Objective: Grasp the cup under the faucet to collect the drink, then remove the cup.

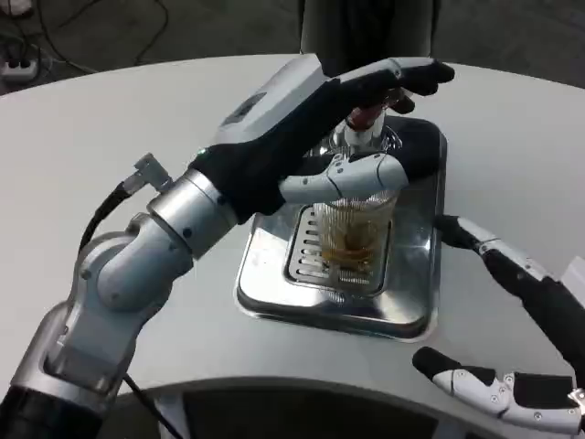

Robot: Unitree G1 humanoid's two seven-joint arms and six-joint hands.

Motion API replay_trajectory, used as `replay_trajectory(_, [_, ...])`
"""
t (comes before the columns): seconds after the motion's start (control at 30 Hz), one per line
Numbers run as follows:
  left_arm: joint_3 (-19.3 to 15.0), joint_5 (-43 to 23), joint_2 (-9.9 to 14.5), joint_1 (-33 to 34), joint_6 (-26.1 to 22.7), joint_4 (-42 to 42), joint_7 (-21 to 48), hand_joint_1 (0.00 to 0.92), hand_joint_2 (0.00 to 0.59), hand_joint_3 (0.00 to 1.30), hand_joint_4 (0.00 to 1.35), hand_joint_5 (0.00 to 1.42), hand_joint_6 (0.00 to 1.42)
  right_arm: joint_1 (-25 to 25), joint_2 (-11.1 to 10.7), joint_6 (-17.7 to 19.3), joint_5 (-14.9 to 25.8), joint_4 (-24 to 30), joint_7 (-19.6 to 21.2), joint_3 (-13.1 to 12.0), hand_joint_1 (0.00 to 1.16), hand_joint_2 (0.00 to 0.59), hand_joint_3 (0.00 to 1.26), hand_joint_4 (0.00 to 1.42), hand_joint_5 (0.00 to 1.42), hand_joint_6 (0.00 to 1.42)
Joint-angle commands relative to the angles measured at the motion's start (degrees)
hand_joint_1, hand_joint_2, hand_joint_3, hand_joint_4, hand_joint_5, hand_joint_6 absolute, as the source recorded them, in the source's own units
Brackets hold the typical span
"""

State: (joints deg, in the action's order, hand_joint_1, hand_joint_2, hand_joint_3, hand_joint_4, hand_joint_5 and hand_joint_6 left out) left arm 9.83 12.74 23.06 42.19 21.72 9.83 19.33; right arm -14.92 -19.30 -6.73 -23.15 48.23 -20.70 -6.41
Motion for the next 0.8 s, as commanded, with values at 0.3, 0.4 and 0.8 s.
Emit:
replay_trajectory(0.3, [0.6, -0.8, 0.5, -2.3, -0.3, 0.5, 2.0, 0.000, 0.120, 0.24, 0.20, 0.28, 0.22, 3.7, 8.1, 3.7, 6.8, -13.8, 10.5, 2.0, 0.77, 0.211, 0.11, 0.13, 0.10, 0.13])
replay_trajectory(0.4, [0.6, -0.8, 0.4, -2.1, -0.4, 0.6, 1.9, 0.000, 0.120, 0.24, 0.20, 0.28, 0.22, 4.7, 9.0, 4.3, 7.6, -16.4, 11.7, 2.6, 0.77, 0.197, 0.11, 0.13, 0.10, 0.13])
replay_trajectory(0.8, [1.1, 0.3, 0.3, -1.5, 1.8, 1.9, 1.4, 0.000, 0.118, 0.16, 0.19, 0.27, 0.20, 13.1, 13.0, 6.1, 9.3, -29.5, 17.3, 6.3, 0.77, 0.190, 0.06, 0.08, 0.07, 0.12])
